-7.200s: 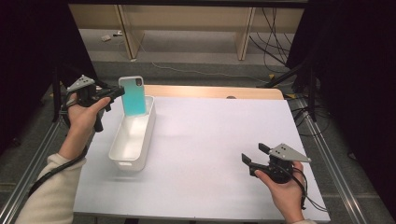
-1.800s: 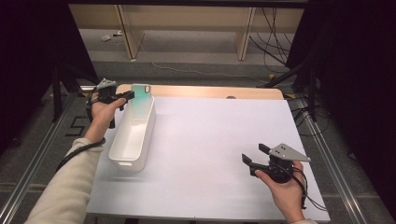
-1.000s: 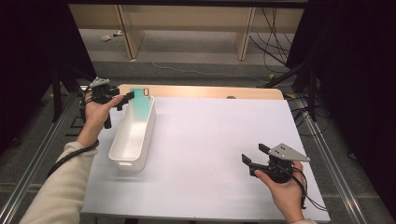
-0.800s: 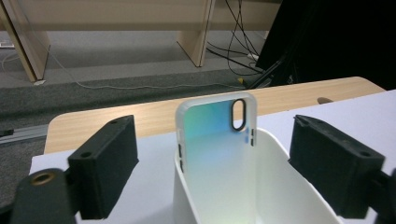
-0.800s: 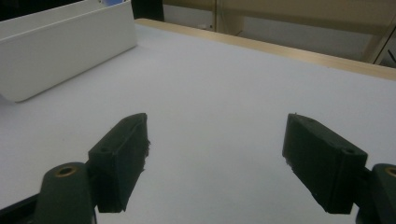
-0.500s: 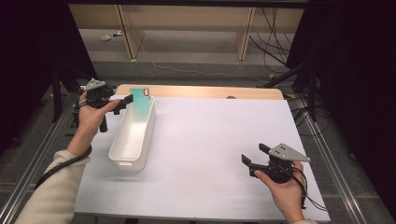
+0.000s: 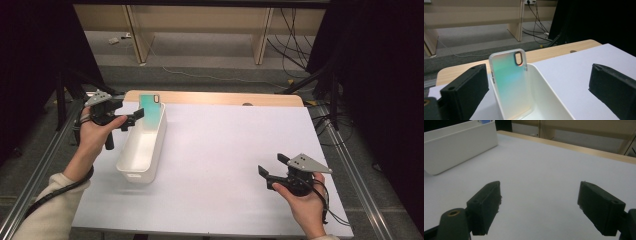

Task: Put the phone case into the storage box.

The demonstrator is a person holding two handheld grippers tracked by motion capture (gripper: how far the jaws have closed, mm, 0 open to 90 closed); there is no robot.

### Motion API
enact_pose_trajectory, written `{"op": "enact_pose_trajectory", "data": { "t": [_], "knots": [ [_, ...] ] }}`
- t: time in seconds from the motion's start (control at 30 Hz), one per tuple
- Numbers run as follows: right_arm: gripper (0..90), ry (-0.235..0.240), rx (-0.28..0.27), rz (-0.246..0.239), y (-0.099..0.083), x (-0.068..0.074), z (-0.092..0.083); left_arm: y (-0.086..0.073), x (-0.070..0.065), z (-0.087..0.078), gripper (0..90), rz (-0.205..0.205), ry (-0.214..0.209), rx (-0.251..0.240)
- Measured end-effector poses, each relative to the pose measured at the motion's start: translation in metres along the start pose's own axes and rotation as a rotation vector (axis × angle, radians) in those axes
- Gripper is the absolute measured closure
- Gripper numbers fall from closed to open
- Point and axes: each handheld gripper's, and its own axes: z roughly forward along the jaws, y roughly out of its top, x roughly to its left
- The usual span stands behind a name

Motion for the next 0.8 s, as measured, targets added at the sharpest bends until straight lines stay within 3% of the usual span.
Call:
{"op": "enact_pose_trajectory", "data": {
  "t": [0.07,0.1,0.17,0.2,0.8],
  "knots": [
    [19.8,0.005,0.002,0.001,0.000,0.000,0.000,-0.001,-0.005,-0.003,1.8,0.011,-0.011,0.004],
    [19.8,0.001,0.029,-0.006,0.001,-0.001,-0.002,-0.002,-0.006,-0.004,1.8,0.014,-0.016,0.005],
    [19.8,0.000,0.028,-0.003,0.001,0.000,-0.002,-0.003,-0.011,-0.007,1.6,0.016,-0.026,0.007],
    [19.8,0.009,-0.006,0.004,0.000,0.000,0.001,-0.004,-0.012,-0.008,1.6,0.013,-0.030,0.004],
    [19.9,0.003,0.002,0.003,0.000,0.000,0.000,-0.028,-0.043,-0.022,2.0,0.039,-0.112,0.007]
  ]
}}
